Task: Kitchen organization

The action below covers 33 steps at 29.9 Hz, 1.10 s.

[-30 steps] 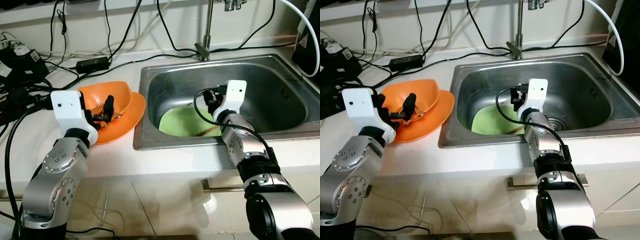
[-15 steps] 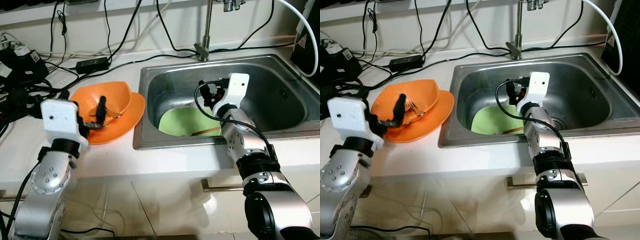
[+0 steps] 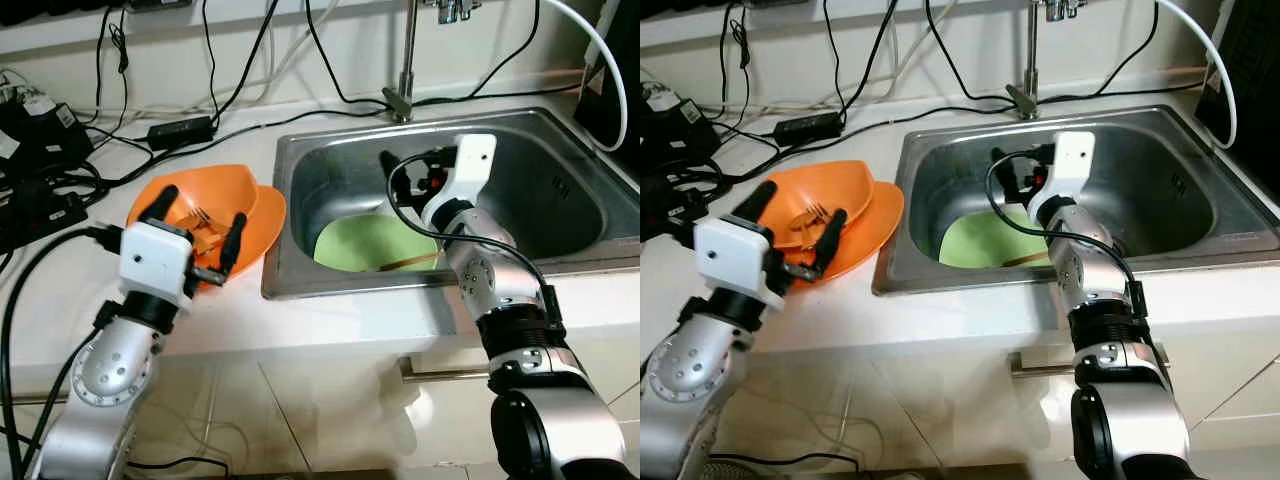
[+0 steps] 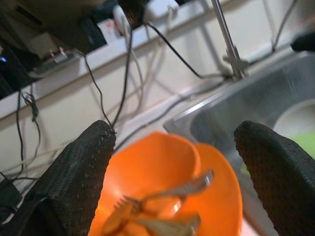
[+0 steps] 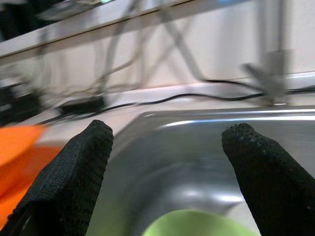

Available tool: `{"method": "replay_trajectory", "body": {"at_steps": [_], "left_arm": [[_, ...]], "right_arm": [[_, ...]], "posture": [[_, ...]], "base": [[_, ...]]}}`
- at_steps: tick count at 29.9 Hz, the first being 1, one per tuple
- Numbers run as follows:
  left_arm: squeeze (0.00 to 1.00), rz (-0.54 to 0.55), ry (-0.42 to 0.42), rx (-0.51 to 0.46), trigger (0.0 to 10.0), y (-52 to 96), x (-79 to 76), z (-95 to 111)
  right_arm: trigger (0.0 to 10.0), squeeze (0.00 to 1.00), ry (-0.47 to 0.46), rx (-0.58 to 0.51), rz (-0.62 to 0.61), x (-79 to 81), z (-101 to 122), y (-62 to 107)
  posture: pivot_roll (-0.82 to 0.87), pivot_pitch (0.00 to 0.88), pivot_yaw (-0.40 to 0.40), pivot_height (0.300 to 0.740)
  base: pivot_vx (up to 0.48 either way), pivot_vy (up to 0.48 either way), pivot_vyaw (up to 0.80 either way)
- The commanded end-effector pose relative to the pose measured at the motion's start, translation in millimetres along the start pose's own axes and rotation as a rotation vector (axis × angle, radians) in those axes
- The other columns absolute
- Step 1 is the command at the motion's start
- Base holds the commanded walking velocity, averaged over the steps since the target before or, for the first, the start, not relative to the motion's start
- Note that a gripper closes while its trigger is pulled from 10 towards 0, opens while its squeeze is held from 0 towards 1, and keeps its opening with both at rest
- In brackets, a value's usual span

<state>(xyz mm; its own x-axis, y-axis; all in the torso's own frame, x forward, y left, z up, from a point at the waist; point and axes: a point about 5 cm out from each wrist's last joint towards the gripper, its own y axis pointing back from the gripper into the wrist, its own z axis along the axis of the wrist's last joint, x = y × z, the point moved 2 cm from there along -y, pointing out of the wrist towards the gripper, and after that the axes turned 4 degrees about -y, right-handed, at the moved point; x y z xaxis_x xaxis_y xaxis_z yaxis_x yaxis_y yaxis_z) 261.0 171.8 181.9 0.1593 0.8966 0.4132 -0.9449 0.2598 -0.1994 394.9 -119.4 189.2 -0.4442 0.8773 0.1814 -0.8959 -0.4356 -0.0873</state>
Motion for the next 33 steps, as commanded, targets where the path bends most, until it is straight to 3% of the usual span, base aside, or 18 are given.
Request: {"method": "replay_trajectory", "body": {"at_steps": [1,2,4,8,23,24,25,27,28,29,30,33], "left_arm": [[0.00,-0.035,-0.047,0.001,10.0,0.2,-1.9,-5],[0.00,-0.035,-0.047,0.001,10.0,0.2,-1.9,-5],[0.00,-0.043,-0.065,0.001,10.0,0.1,-3.2,-8],[0.00,-0.037,-0.083,0.006,10.0,0.0,-0.7,-12],[0.00,-0.086,-0.190,0.031,9.8,-1.8,7.6,-33],[0.00,-0.084,-0.192,0.030,5.9,-2.8,8.9,-34],[0.00,-0.083,-0.194,0.029,4.8,-3.6,9.9,-35],[0.00,-0.080,-0.196,0.028,4.6,-4.9,11.7,-36],[0.00,-0.078,-0.197,0.027,0.9,-5.3,12.3,-36],[0.00,-0.078,-0.197,0.027,0.9,-5.5,12.6,-36],[0.00,-0.078,-0.197,0.025,0.0,-5.7,12.9,-36],[0.00,-0.085,-0.193,0.020,0.0,-5.5,13.1,-38]], "right_arm": [[10.0,0.00,0.016,0.039,0.158,22.1,1,2.4],[10.0,0.00,0.016,0.039,0.158,22.1,1,2.4],[10.0,0.00,0.035,0.069,0.275,35.3,1,9.3],[10.0,0.00,0.039,0.069,0.339,42.5,4,15.9],[10.0,0.00,0.014,0.092,0.411,55.1,10,28.9],[10.0,0.00,0.012,0.094,0.414,55.8,10,29.4],[10.0,0.00,0.011,0.095,0.415,56.3,10,29.8],[10.0,0.00,0.008,0.098,0.417,57.2,10,30.7],[10.0,0.00,0.007,0.099,0.417,57.5,9,31.1],[10.0,0.00,0.006,0.100,0.417,57.6,9,31.3],[10.0,0.00,0.005,0.101,0.418,57.9,9,31.7],[10.0,0.00,0.000,0.102,0.419,58.8,10,32.4]], "posture": [[0.03,0.000,0.144,0.740],[0.03,0.000,0.144,0.740],[0.02,0.000,0.145,0.740],[0.02,0.000,0.146,0.740],[0.01,0.000,0.153,0.740],[0.01,0.000,0.152,0.740],[0.01,0.000,0.153,0.740],[0.01,0.000,0.153,0.740],[0.01,0.000,0.153,0.740],[0.01,0.000,0.153,0.740],[0.01,0.000,0.154,0.740],[0.01,0.000,0.156,0.740]], "base": [[0.000,0.000,0.00],[0.000,0.000,0.00],[0.000,0.000,0.00],[0.000,0.000,0.00],[0.000,0.000,0.00],[0.000,0.000,0.00],[0.000,0.000,0.00],[0.000,0.000,0.00],[0.000,0.000,0.00],[0.000,0.000,0.00],[0.000,0.000,0.00],[0.000,0.000,0.00]]}}
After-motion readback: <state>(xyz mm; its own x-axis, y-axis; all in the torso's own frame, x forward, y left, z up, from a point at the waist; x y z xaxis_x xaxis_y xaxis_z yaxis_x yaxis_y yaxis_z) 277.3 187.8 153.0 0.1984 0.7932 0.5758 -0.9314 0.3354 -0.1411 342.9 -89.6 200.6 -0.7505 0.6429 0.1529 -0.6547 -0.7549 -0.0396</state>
